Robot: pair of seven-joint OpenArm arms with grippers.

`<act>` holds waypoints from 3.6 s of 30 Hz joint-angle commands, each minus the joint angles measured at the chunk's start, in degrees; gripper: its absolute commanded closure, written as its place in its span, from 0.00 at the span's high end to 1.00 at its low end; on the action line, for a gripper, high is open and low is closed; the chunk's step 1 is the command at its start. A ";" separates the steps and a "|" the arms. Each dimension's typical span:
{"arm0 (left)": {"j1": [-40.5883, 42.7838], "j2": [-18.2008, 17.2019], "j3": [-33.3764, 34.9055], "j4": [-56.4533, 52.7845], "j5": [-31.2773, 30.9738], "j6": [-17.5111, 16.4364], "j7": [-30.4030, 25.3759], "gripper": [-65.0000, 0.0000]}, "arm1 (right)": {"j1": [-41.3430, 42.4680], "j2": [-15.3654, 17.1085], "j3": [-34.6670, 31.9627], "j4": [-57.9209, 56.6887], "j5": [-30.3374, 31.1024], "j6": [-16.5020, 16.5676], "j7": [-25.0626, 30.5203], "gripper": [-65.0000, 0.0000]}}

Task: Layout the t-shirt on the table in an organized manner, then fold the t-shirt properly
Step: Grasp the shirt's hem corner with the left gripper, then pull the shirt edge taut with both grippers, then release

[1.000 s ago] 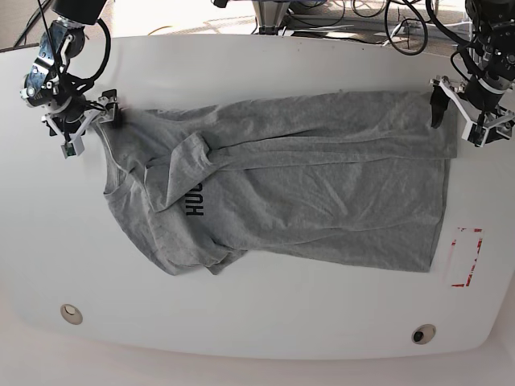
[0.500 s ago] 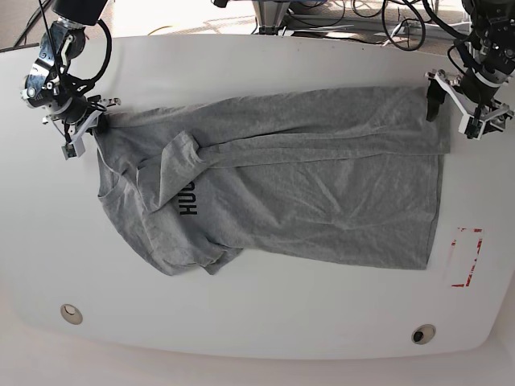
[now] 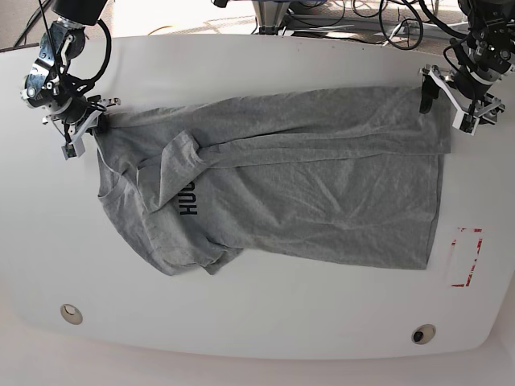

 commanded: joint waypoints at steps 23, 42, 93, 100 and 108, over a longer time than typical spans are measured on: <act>-4.14 -1.05 4.73 -14.04 -0.09 0.26 -1.02 0.71 | 0.07 0.82 0.30 0.80 -0.06 -0.07 0.08 0.07; -0.89 -3.42 4.81 -13.86 -0.35 0.17 -1.02 0.18 | -2.66 1.34 0.48 1.76 -0.15 -0.07 0.08 0.00; 14.50 -4.48 -0.55 4.34 -0.53 0.17 -0.76 0.83 | -20.77 1.08 10.24 17.94 -0.42 -0.07 -0.18 0.89; 12.47 -4.56 -3.27 7.94 -0.53 0.17 -0.67 0.83 | -20.68 1.08 11.82 25.06 -0.50 -0.07 -0.18 0.95; 3.59 -5.27 -4.86 10.67 -0.53 0.17 -0.67 0.83 | -11.10 2.66 11.64 27.00 -0.59 -0.07 -2.56 0.95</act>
